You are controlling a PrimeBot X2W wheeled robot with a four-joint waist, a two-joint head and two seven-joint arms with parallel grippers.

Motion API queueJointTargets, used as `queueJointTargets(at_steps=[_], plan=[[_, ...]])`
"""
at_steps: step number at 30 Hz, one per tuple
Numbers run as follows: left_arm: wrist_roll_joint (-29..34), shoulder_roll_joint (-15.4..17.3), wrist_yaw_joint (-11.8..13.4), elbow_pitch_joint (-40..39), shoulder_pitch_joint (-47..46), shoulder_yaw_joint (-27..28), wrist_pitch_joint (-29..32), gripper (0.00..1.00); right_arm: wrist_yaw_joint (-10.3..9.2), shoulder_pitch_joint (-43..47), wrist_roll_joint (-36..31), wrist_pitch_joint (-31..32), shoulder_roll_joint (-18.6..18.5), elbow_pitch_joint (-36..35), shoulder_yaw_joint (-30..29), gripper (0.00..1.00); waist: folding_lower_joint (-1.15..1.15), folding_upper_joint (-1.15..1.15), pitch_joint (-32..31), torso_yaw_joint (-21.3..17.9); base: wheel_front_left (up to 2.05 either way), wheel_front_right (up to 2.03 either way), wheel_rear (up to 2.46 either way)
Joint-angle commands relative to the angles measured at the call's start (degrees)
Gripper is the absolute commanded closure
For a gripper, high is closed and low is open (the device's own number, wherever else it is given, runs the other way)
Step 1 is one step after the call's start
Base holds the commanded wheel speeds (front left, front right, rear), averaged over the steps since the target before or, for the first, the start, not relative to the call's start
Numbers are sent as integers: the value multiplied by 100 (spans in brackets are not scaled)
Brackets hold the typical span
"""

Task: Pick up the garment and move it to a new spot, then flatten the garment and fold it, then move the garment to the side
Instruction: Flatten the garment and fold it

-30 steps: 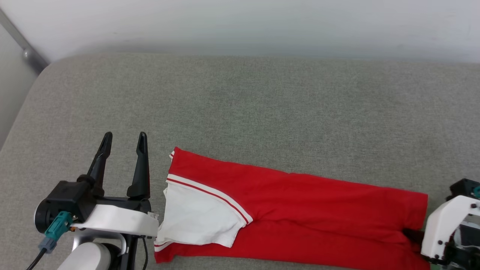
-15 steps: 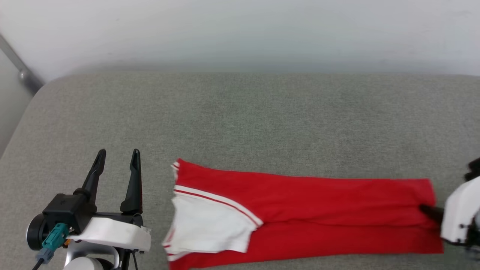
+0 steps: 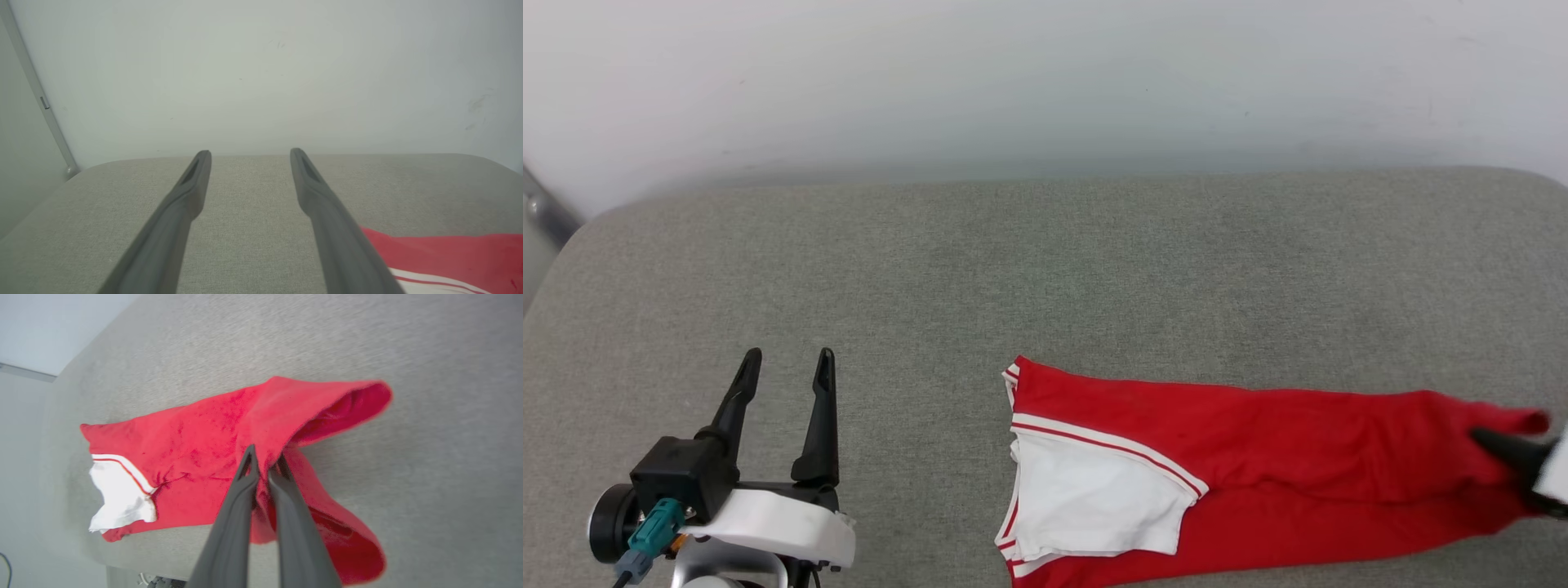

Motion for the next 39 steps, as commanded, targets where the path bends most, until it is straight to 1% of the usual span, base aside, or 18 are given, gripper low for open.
queueJointTargets(at_steps=[1,5,7,8,12,13,18,20,21,22,23,24,28,30,34,37,39], plan=[[-7,-11,-32,24,3,-5,-5,0,-2,-121,318,139,309,-130,104,100,0,0,-7,-13,0,0,0],[-32,-95,-106,67,-115,-72,-4,0,-2,-50,943,407,900,-188,383,100,0,0,4,14,0,0,0],[-18,-127,-142,100,-171,-130,8,0,-2,-16,1222,440,1078,-156,607,100,0,0,14,49,0,0,0],[10,-202,-239,186,-355,-248,40,0,-2,-69,1856,92,1225,160,1442,100,0,0,65,182,0,0,0],[-1,-284,-321,258,-503,-329,53,0,-2,-222,2291,-515,1233,573,2248,100,0,0,143,348,0,0,0],[-1,-284,-321,258,-503,-329,53,0,-2,-222,2291,-515,1233,573,2248,100,0,0,143,348,0,0,0],[-9,-336,-407,362,-629,-371,34,0,-2,-462,2815,-1353,1232,1081,3302,100,0,0,220,523,0,0,0],[-5,-347,-428,405,-672,-387,26,0,-2,-580,2907,-1643,1230,1304,3631,100,0,0,236,590,0,0,0],[-8,-355,-432,426,-692,-388,20,0,-2,-641,2849,-1790,1228,1439,3779,100,0,0,242,616,0,0,0],[-7,-367,-431,444,-708,-394,15,0,-2,-712,2714,-1951,1228,1570,3894,86,0,0,247,642,0,0,0],[-11,-374,-435,459,-712,-394,17,0,-2,-785,2590,-2119,1228,1706,3985,56,0,0,252,662,0,0,0],[-17,-374,-439,472,-706,-387,8,0,-2,-835,2520,-2253,1227,1833,4064,0,0,0,257,679,0,0,0],[-35,-365,-423,503,-646,-356,-24,0,-2,-1031,2455,-2542,1222,1948,4456,0,0,0,262,681,0,0,0],[-56,-372,-401,513,-597,-343,-35,0,-2,-1126,2396,-2654,1089,1790,4708,0,0,0,263,647,0,0,0],[-58,-413,-399,541,-592,-355,-43,0,-2,-1190,2152,-3004,661,1364,5249,0,0,0,212,547,0,0,0],[-70,-390,-374,555,-533,-328,-55,0,-2,-1236,1761,-3411,193,1001,5632,0,0,0,151,404,0,0,0],[-83,-371,-345,555,-470,-315,-60,0,-2,-1208,1441,-3746,-133,836,5733,0,0,0,103,301,0,0,0]])
